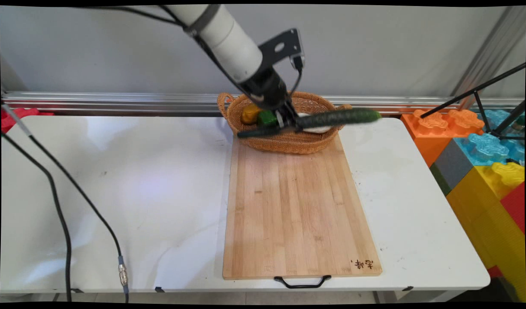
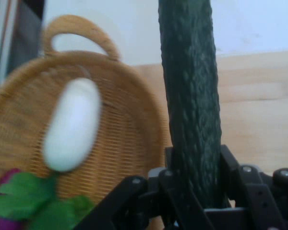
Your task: Place the picked object in the vegetable basket
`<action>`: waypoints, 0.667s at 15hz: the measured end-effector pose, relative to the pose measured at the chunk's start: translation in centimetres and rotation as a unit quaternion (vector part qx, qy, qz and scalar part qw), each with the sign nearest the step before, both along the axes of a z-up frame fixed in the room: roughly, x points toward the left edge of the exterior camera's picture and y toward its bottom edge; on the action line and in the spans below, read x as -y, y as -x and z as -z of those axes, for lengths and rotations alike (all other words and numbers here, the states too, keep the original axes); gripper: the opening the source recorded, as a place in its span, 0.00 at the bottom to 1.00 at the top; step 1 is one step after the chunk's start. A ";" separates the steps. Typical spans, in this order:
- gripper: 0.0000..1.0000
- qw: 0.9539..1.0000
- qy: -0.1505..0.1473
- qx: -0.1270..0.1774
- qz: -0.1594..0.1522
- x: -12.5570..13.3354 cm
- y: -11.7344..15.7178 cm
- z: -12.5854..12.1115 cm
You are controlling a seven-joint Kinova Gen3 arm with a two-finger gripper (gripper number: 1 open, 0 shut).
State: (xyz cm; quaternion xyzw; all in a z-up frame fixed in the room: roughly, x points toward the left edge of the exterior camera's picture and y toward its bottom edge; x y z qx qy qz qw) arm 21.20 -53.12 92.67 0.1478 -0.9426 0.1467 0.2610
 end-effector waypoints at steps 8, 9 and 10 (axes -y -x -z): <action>0.00 0.996 0.056 0.032 0.054 8.1 -3.6 2.3; 0.00 0.996 0.057 0.036 0.060 9.0 -3.9 3.1; 0.00 0.996 0.057 0.038 0.064 9.6 -4.0 3.7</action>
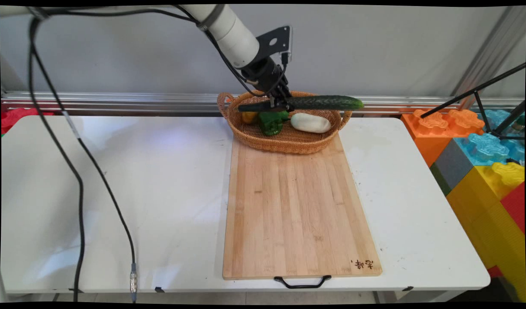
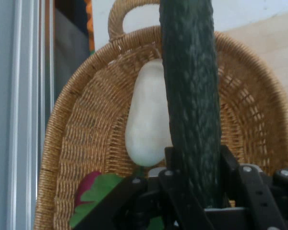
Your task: Place the picked object in the vegetable basket
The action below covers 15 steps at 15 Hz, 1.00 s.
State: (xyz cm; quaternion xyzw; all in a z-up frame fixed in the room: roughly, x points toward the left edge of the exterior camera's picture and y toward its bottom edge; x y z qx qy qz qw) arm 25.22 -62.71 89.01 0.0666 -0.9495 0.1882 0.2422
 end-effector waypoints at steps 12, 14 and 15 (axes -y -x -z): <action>1.00 0.999 -0.046 0.008 0.022 3.5 -0.4 5.5; 1.00 0.998 -0.058 0.008 0.017 3.5 -0.5 5.8; 1.00 0.998 -0.063 0.008 0.014 3.4 -0.6 5.8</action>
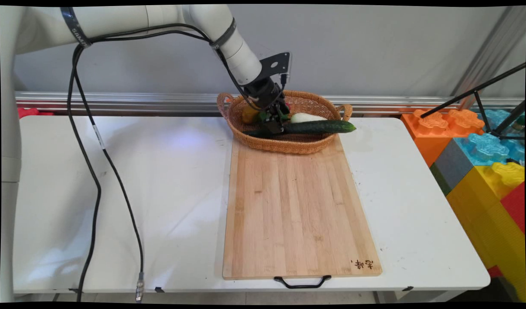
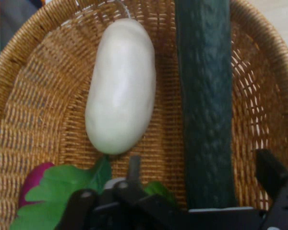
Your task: Place the picked object in the vegetable basket
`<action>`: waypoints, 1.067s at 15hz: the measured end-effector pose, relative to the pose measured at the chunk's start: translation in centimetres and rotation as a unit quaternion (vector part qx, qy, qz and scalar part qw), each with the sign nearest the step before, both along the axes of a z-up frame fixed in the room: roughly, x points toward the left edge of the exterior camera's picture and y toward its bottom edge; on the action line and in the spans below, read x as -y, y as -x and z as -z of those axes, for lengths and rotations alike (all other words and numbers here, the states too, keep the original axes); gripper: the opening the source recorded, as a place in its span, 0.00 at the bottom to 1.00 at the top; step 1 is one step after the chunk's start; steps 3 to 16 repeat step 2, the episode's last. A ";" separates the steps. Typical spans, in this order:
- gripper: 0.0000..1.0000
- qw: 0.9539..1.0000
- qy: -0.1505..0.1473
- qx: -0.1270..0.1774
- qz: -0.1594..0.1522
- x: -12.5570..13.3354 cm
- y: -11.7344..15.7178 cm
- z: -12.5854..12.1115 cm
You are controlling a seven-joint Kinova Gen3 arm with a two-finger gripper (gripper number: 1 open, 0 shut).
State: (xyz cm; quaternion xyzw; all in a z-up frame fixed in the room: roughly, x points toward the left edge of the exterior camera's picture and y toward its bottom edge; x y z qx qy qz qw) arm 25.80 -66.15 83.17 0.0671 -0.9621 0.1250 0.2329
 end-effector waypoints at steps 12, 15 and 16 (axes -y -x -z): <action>1.00 1.000 -0.007 -0.001 -0.008 0.0 -0.2 -0.1; 1.00 1.000 -0.007 -0.001 -0.008 0.0 -0.2 -0.1; 1.00 1.000 -0.007 -0.001 -0.008 0.0 -0.2 -0.1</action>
